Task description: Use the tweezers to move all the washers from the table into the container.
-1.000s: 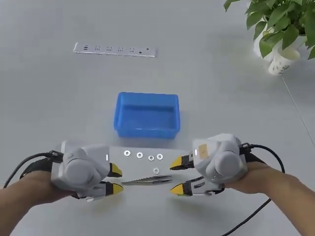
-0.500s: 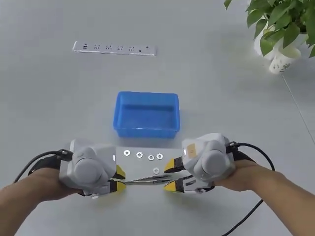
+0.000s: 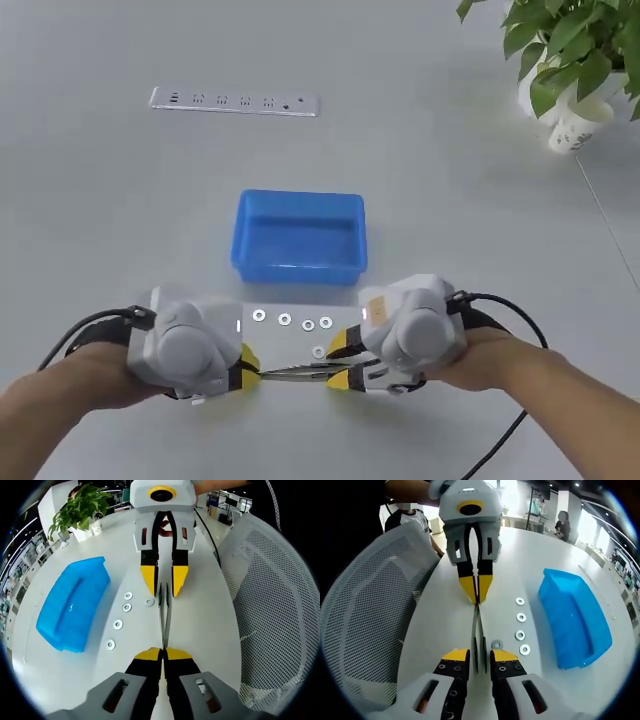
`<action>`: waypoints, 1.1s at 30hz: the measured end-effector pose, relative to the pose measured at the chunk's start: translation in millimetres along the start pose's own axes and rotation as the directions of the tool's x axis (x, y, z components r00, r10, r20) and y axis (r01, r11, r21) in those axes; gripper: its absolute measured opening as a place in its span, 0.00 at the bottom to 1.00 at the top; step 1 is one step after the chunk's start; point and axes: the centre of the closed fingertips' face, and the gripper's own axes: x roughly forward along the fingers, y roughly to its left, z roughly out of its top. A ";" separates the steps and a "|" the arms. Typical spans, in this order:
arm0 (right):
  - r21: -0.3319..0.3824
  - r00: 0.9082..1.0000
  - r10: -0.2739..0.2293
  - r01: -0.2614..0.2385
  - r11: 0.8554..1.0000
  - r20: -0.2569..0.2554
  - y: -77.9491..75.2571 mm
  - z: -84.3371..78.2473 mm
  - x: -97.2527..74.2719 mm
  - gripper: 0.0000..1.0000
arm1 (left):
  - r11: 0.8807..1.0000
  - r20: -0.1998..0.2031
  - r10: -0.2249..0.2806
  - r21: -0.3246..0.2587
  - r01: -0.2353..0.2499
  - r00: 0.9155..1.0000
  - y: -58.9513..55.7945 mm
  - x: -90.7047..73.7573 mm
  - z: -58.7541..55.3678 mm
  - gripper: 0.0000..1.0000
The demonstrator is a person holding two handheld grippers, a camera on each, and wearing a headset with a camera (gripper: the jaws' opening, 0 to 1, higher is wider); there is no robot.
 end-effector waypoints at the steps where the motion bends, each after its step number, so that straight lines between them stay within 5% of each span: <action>1: -0.001 1.000 0.001 -0.001 1.000 -0.001 0.3 0.2 0.2 0.17 | 1.000 -0.001 -0.002 -0.002 0.002 1.000 -0.3 0.0 0.0 0.05; 21: -0.011 1.000 0.013 -0.013 1.000 -0.014 2.9 1.0 3.1 0.16 | 1.000 0.010 -0.003 -0.015 0.004 1.000 -3.5 -11.0 10.1 0.05; 33: -0.032 1.000 0.011 -0.011 0.999 -0.012 4.3 5.4 3.9 0.15 | 1.000 0.049 0.002 0.011 -0.003 0.999 -5.1 -24.4 27.0 0.05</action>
